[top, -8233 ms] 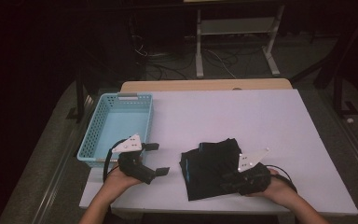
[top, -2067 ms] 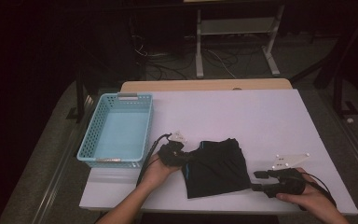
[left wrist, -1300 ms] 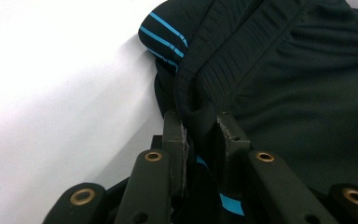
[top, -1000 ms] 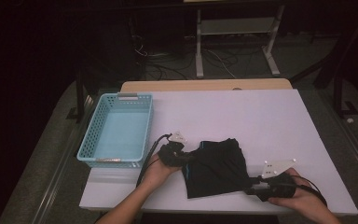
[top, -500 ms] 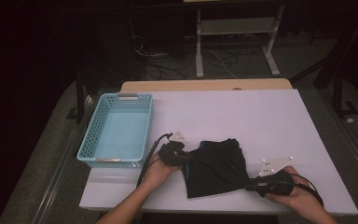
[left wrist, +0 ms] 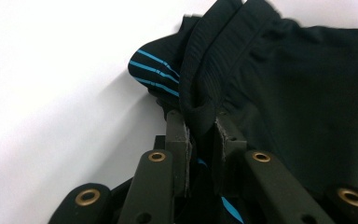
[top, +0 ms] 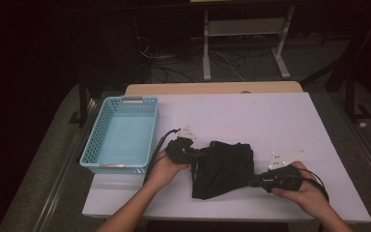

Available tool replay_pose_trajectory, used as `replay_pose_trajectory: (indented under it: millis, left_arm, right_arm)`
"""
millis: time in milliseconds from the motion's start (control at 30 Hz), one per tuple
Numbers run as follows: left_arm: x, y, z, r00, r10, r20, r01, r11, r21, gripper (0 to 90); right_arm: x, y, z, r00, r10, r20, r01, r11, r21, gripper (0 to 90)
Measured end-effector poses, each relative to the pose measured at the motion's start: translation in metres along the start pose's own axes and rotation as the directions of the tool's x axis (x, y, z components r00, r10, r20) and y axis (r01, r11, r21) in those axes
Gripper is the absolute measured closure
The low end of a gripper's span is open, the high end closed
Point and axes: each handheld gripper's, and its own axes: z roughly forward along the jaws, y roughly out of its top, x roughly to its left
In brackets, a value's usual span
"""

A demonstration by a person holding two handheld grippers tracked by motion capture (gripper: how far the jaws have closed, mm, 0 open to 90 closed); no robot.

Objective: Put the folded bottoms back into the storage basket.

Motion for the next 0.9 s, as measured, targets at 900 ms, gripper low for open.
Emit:
replay_pose_trajectory:
  millis: [900]
  left_arm:
    - [0.016,0.058,-0.028,0.9974,0.052,0.049,-0.048,0.9963,-0.071,79.4]
  right_arm:
    - [-0.030,0.078,0.011,0.9992,-0.041,-0.003,0.040,0.990,-0.136,79.8]
